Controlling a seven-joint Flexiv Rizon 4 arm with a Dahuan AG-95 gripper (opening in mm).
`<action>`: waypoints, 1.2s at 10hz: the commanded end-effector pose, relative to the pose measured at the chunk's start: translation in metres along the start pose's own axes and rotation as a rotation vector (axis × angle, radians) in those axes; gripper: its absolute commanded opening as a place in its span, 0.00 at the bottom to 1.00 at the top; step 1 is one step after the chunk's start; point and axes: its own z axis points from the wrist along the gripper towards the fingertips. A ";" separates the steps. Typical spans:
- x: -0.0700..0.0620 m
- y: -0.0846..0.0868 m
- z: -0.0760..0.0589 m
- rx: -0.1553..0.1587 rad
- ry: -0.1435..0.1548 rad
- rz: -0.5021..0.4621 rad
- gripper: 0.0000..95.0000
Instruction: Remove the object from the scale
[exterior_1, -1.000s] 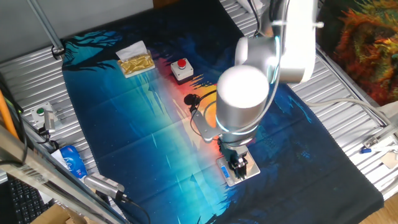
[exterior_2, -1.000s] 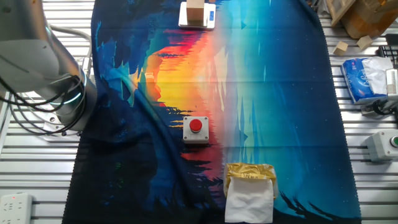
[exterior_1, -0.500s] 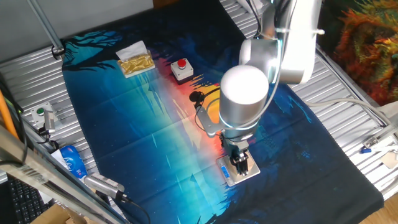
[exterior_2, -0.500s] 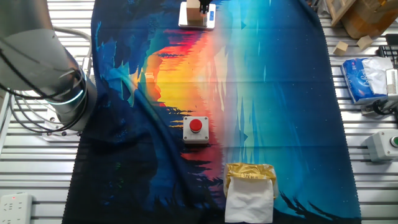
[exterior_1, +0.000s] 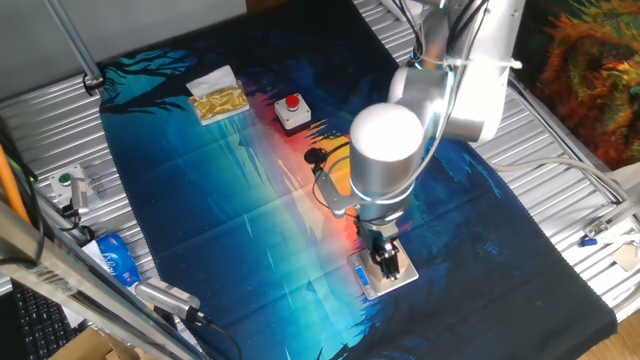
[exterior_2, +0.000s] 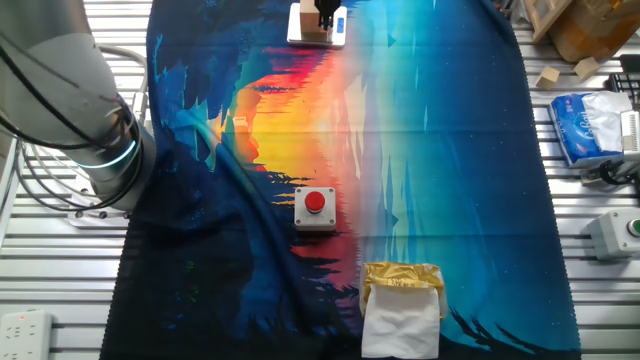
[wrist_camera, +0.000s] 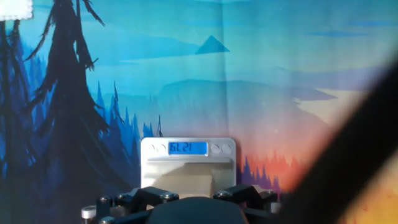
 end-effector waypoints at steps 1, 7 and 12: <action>-0.001 0.002 0.003 0.002 0.001 0.034 0.20; 0.000 0.001 -0.011 -0.243 0.003 0.162 0.60; 0.001 0.001 -0.018 -0.067 -0.060 0.073 0.80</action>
